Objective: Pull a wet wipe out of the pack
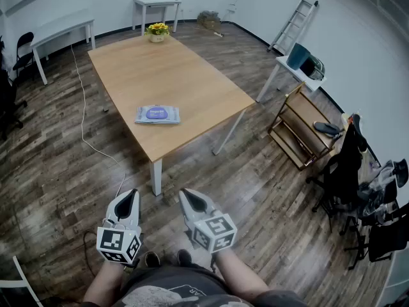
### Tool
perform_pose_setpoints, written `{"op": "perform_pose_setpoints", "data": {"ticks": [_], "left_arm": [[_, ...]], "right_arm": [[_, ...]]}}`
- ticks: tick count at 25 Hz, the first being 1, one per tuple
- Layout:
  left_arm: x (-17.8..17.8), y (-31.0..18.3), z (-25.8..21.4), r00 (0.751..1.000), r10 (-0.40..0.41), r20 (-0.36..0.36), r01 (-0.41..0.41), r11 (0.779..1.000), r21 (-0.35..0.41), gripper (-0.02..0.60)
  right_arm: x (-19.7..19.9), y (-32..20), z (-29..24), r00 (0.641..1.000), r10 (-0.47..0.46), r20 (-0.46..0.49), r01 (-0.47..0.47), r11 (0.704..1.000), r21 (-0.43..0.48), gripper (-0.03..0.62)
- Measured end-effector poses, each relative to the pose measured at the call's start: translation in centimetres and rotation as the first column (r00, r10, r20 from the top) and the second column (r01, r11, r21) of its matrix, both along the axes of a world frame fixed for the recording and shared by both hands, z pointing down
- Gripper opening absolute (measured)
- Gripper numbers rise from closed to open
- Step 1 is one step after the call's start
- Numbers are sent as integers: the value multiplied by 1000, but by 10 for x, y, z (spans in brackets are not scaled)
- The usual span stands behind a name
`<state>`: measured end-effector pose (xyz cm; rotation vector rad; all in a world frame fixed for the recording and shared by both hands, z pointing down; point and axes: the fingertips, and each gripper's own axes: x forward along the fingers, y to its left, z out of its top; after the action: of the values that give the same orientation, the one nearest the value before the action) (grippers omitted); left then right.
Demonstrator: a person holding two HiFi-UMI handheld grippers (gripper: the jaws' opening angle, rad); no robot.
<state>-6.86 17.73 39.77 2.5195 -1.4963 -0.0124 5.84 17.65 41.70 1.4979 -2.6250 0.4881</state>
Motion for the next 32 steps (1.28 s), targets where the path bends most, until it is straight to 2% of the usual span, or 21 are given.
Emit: {"op": "perform_pose_setpoints", "data": {"ticks": [5,15,17,20,22,26,32], "left_arm": [[-6,2,3,1000,-15,0,15,1000,-3,18],[-23,6,12,1000,-20,-7,20,1000,-18,18],[-27,7,13,1000,-16,-13,15,1000,-21,18],[-34,7,15,1000,-11,-27,11,1000,-24,18],[-39,6,15,999,-10,-30,9,1000,-24,18],[-47,2,11,999,2,-32,-2,1000,-9,18],[-60,-5,2,997,50,-51,-48,998,48,18]], "right_arm": [[-8,4,2,1000,-21,-21,21,1000,3,-9],[-14,6,10,999,9,-34,-9,1000,-16,-9],[-14,6,9,1000,22,7,-22,1000,-18,-9],[-11,6,7,991,44,130,-42,999,-21,-9],[-6,4,7,985,84,154,-81,996,-23,-8],[-2,3,4,987,111,115,-113,994,8,-8],[-4,6,12,985,157,74,-155,988,-27,-8]]}}
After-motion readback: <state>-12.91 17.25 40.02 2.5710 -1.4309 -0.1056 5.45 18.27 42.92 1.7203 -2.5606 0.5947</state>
